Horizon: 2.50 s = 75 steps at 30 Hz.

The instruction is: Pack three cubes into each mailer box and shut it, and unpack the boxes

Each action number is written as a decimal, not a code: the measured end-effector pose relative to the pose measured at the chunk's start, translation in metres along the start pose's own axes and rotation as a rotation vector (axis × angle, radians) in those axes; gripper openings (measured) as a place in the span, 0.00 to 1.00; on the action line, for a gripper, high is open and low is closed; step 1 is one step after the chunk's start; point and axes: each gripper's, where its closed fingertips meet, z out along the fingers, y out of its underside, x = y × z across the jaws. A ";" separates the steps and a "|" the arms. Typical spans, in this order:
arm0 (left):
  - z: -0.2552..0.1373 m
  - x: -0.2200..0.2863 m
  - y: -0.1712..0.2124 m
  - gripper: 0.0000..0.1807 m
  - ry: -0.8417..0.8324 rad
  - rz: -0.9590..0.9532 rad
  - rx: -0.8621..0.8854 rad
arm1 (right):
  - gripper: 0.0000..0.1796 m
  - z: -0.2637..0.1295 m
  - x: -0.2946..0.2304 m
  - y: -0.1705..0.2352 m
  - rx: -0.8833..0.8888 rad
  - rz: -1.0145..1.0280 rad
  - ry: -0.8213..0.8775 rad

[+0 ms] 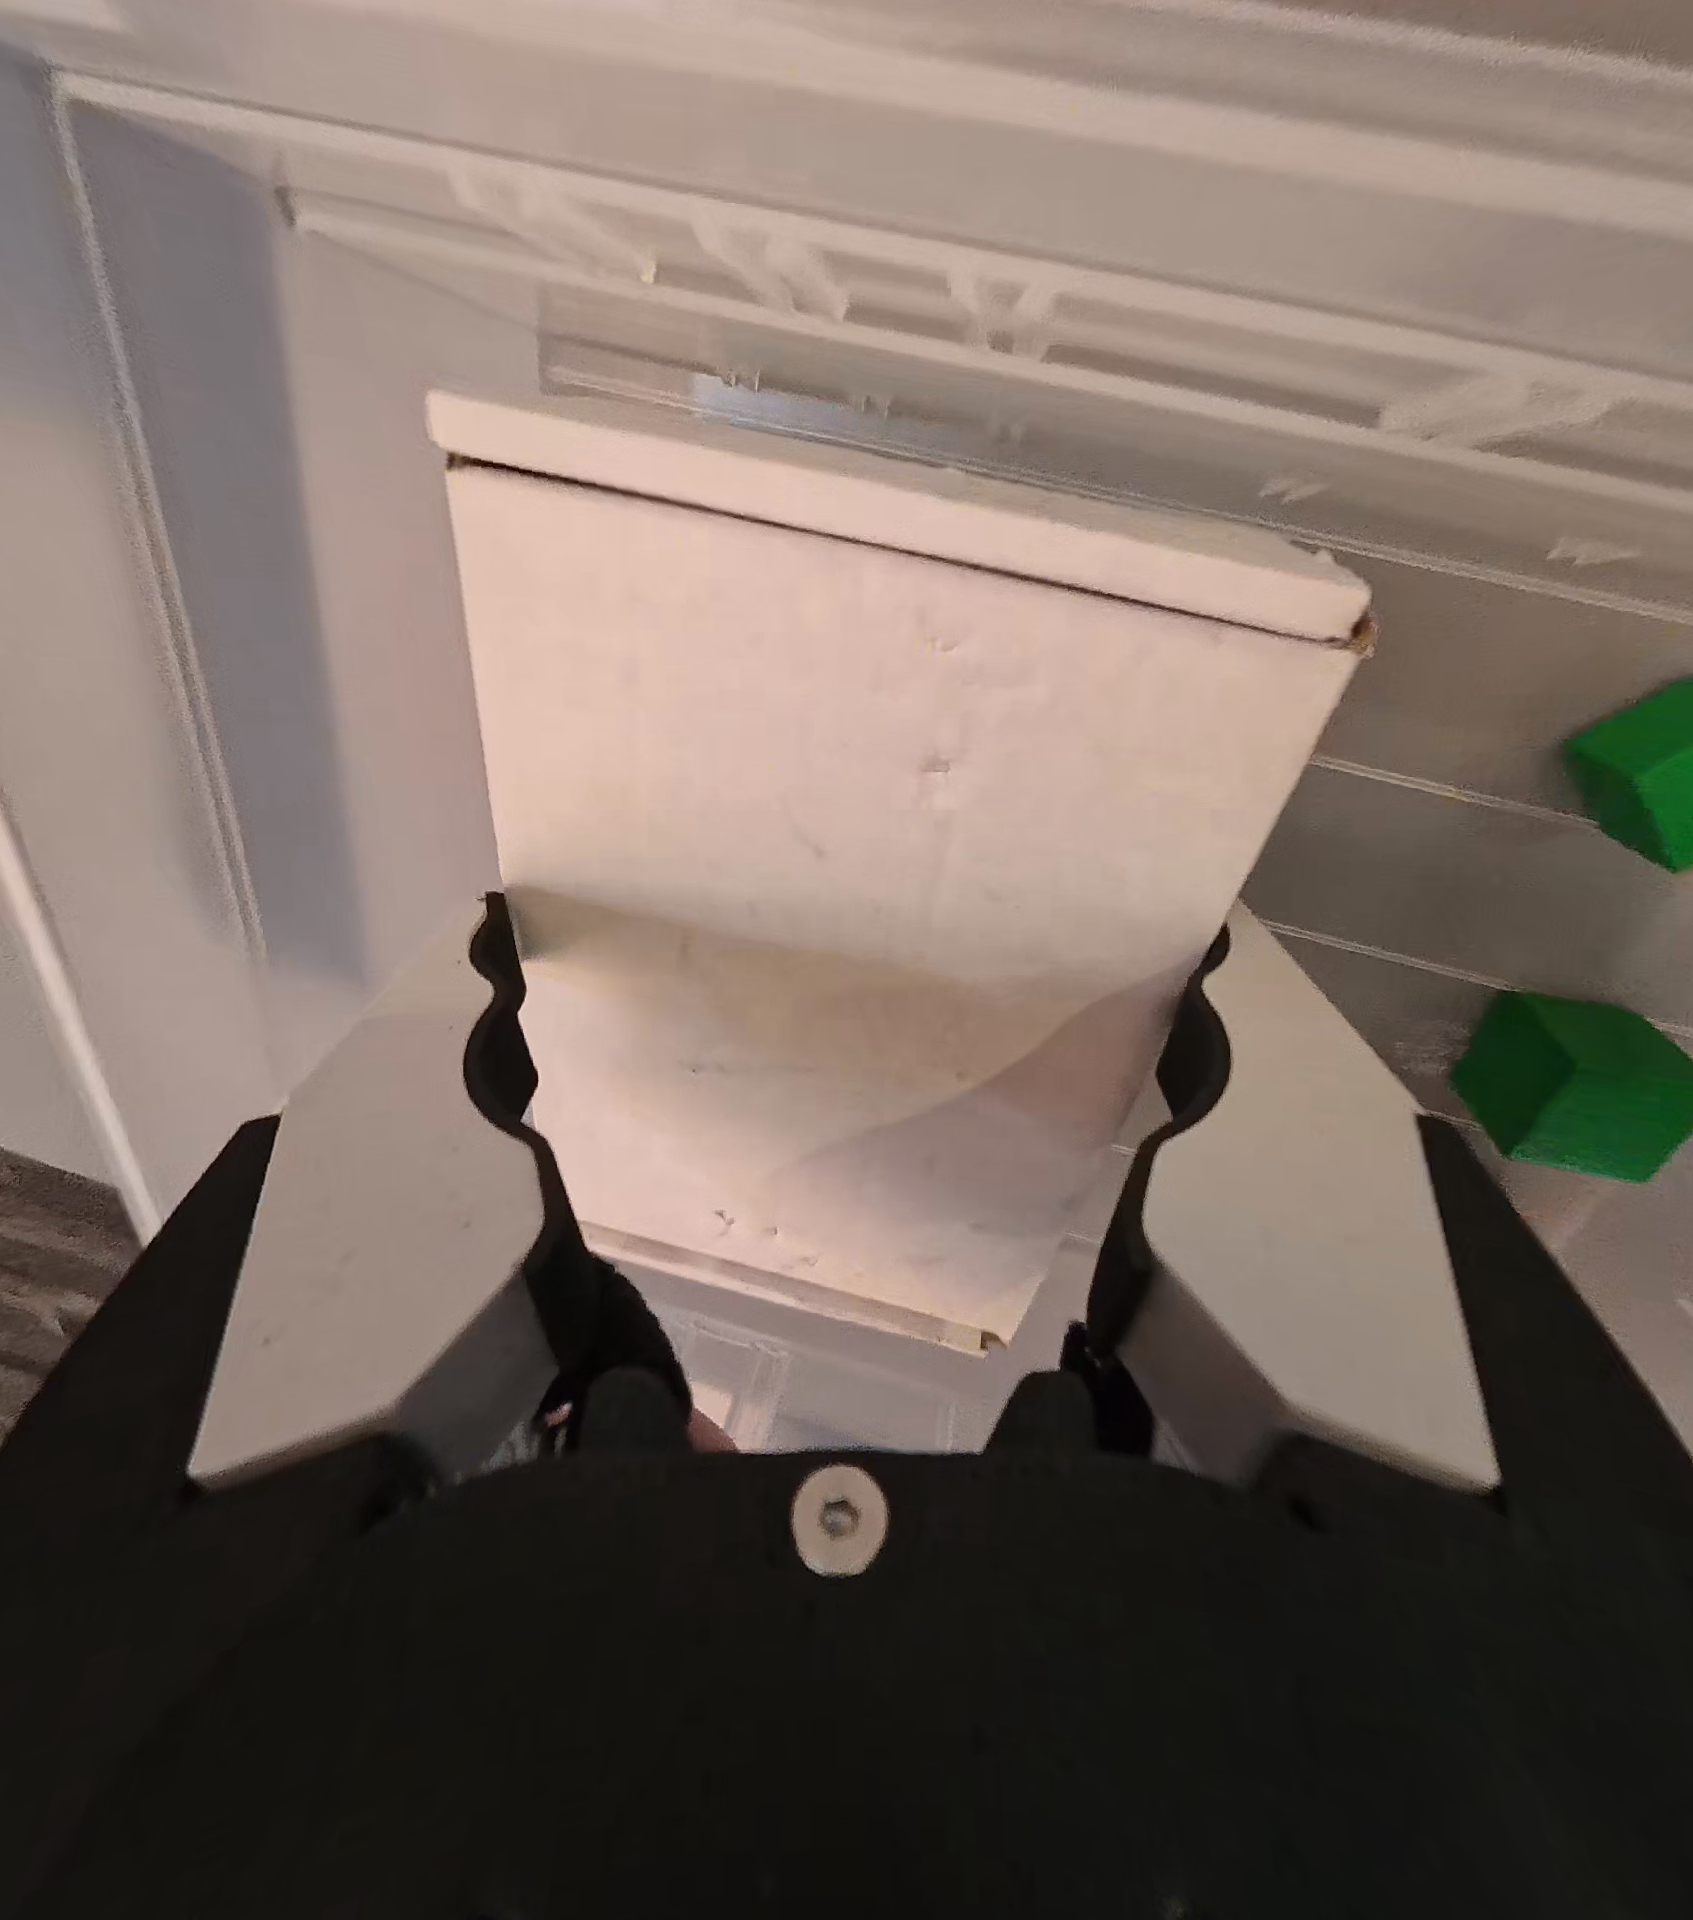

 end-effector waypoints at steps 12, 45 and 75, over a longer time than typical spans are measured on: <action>-0.113 0.006 -0.008 0.68 -0.128 -0.016 0.089 | 0.40 -0.006 0.004 -0.005 0.018 -0.018 0.049; -0.039 0.230 -0.334 0.68 0.534 0.301 0.085 | 0.35 -0.024 0.057 -0.045 -0.205 -0.488 0.970; -0.038 0.188 -0.312 0.35 -0.557 0.350 0.691 | 0.37 -0.048 0.066 -0.022 -0.236 -0.383 0.745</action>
